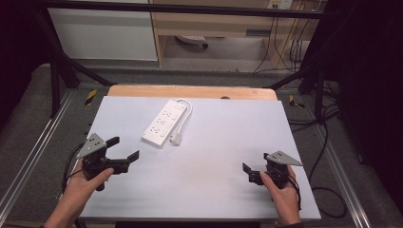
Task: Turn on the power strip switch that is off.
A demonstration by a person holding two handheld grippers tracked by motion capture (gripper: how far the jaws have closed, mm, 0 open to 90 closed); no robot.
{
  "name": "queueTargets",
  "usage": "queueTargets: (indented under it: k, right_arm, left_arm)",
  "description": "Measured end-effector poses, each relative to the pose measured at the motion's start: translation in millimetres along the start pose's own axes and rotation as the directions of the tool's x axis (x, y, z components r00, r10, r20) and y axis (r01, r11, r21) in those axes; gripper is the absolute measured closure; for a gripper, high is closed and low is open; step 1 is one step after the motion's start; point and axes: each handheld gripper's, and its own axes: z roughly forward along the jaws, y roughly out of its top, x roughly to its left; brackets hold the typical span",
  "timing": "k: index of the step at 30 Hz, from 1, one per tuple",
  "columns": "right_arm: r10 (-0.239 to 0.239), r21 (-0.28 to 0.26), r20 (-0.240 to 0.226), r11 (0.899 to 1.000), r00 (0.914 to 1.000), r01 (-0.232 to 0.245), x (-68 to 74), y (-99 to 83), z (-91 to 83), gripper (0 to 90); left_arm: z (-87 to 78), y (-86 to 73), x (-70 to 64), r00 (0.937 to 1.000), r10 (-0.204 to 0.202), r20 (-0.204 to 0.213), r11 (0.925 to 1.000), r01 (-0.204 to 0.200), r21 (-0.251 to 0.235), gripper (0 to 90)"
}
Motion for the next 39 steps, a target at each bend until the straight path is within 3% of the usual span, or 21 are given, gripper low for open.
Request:
queueTargets:
  k: [10,20,39]
  right_arm:
    - [-0.006,-0.002,-0.01,1.0,0.9999,0.005,3.5,0.4,-0.6,4.4]
    - [-0.009,0.0,-0.011,1.0,0.9999,0.009,3.2,0.5,0.9,4.4]
    - [-0.007,0.001,-0.01,1.0,0.9999,0.007,3.5,0.5,-0.1,4.8]
  left_arm:
    - [13.6,11.2,1.6,0.9998,0.015,-0.01,0.9995,-0.015,0.026,6.4]
    - [23.8,22.6,2.0,0.9999,0.015,-0.008,0.9997,-0.014,0.018,6.8]
    - [60.6,51.0,9.8,0.9998,0.005,-0.019,0.9994,-0.004,0.035,13.5]
